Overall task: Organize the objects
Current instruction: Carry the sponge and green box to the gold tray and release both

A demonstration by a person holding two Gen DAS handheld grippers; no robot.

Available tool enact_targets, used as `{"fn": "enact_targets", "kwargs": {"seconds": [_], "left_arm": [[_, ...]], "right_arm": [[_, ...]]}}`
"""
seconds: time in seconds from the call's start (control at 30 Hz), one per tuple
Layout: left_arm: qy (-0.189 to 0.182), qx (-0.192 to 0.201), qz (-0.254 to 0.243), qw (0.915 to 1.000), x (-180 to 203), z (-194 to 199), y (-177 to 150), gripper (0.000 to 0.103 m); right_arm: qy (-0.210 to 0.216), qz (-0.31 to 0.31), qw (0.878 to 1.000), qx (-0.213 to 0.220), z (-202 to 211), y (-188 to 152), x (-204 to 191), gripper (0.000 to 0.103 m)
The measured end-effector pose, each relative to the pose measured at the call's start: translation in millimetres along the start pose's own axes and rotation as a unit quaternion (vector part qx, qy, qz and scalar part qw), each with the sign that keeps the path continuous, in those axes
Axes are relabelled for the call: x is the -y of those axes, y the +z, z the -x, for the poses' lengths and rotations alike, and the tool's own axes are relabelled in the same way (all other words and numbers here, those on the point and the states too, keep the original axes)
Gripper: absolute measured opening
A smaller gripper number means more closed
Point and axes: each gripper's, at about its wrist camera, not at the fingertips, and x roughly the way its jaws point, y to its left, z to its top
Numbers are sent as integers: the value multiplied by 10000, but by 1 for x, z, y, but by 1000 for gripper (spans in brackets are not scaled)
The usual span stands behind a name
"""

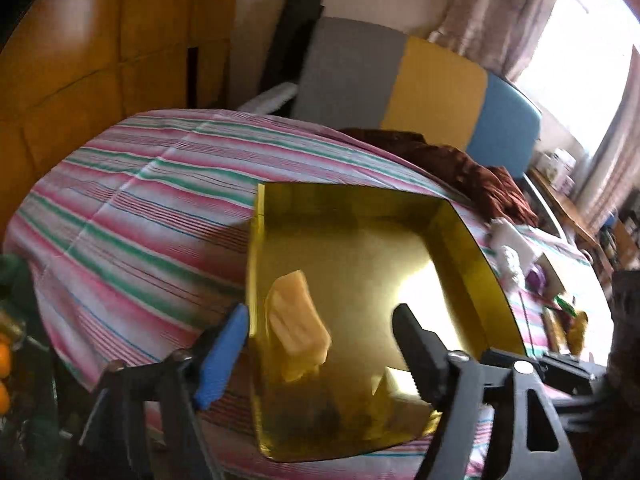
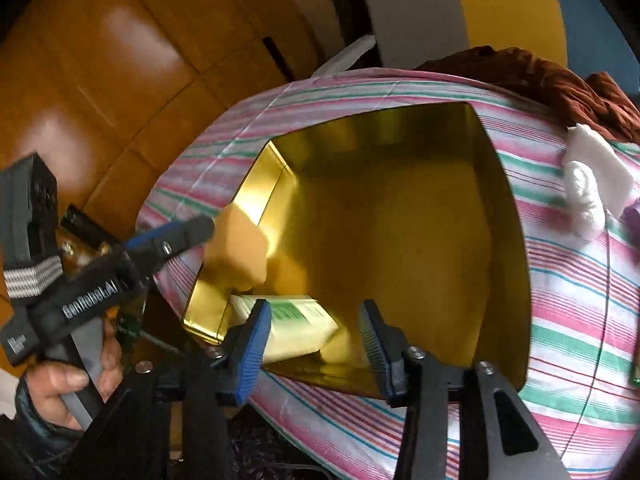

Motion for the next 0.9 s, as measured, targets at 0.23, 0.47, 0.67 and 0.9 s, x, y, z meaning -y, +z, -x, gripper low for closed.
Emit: {"fn": "enact_targets", "kwargs": {"seconds": [0.23, 0.47, 0.67, 0.9], "left_arm": [[35, 124, 239, 9996, -6, 6, 4, 85], [193, 435, -127, 9988, 13, 21, 4, 89], [259, 586, -274, 9976, 24, 29, 2, 90], [372, 839, -511, 9945, 39, 39, -2, 98]], "right_arm": [[-689, 465, 9957, 403, 12, -8, -12, 52], [-1691, 877, 9782, 823, 23, -17, -24, 54], [-1491, 615, 9839, 766, 25, -21, -9, 53], [-1522, 540, 9841, 741, 23, -22, -4, 53]]}}
